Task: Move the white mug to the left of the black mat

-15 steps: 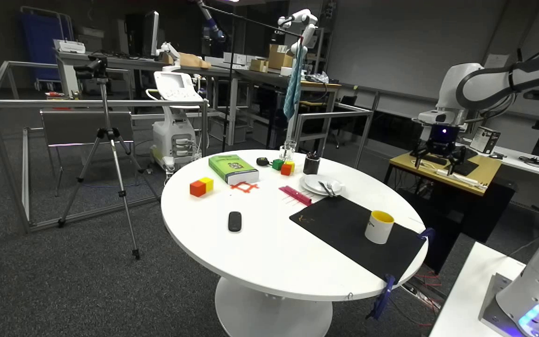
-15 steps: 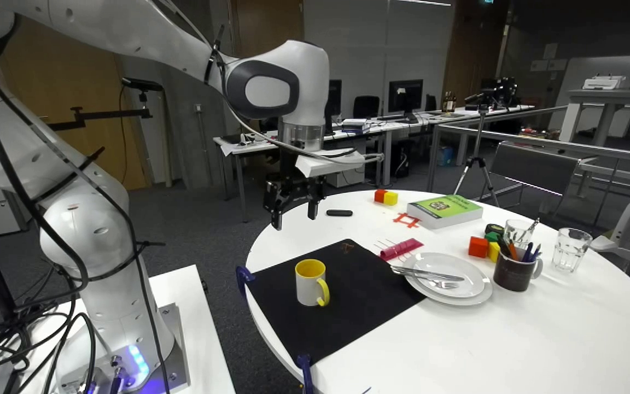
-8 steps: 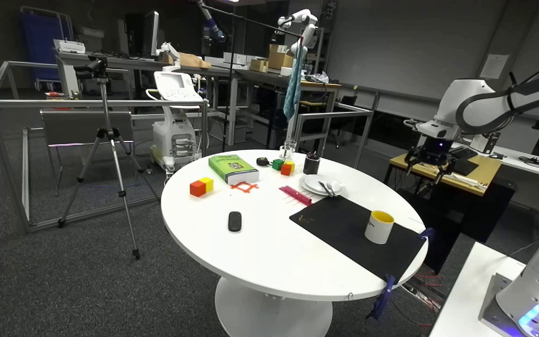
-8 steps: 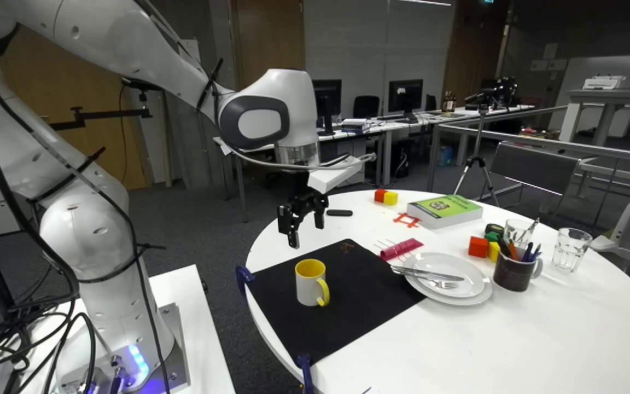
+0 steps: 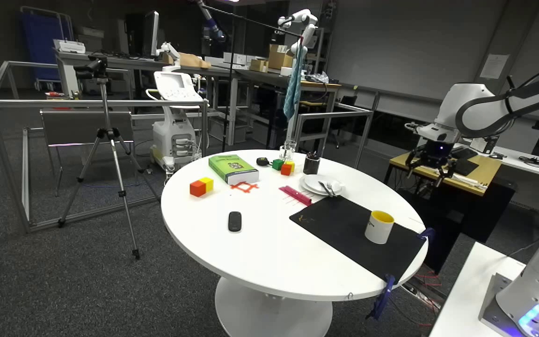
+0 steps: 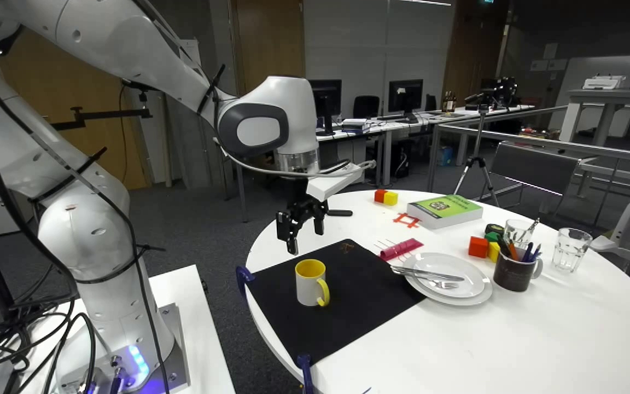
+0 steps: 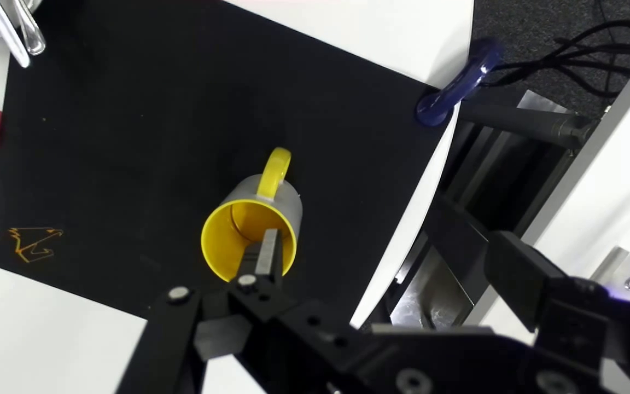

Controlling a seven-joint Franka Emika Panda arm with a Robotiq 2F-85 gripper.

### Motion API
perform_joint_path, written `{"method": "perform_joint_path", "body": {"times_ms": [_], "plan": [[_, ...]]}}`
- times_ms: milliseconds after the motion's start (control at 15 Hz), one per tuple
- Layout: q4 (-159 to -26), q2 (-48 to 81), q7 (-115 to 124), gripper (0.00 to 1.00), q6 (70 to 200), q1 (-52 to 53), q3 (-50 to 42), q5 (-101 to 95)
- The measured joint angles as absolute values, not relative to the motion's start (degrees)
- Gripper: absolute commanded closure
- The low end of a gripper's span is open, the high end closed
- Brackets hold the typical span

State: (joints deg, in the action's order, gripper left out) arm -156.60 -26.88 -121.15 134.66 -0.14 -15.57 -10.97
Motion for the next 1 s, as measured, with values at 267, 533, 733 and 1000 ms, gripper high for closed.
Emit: {"method": "perform_joint_path", "body": {"times_ms": [267,533,733,1000], "plan": [[-156.71,-26.65,-120.75,0.00,136.47,-0.17,-15.29,-10.80],[-157.43,-24.15,-120.05,0.00,140.47,-0.16,-14.94,-10.59],[-157.61,-21.51,-119.41,0.00,142.95,-0.15,-14.92,-9.68],[-157.61,-17.99,-118.86,0.00,144.11,-0.08,-14.88,-6.74]]}}
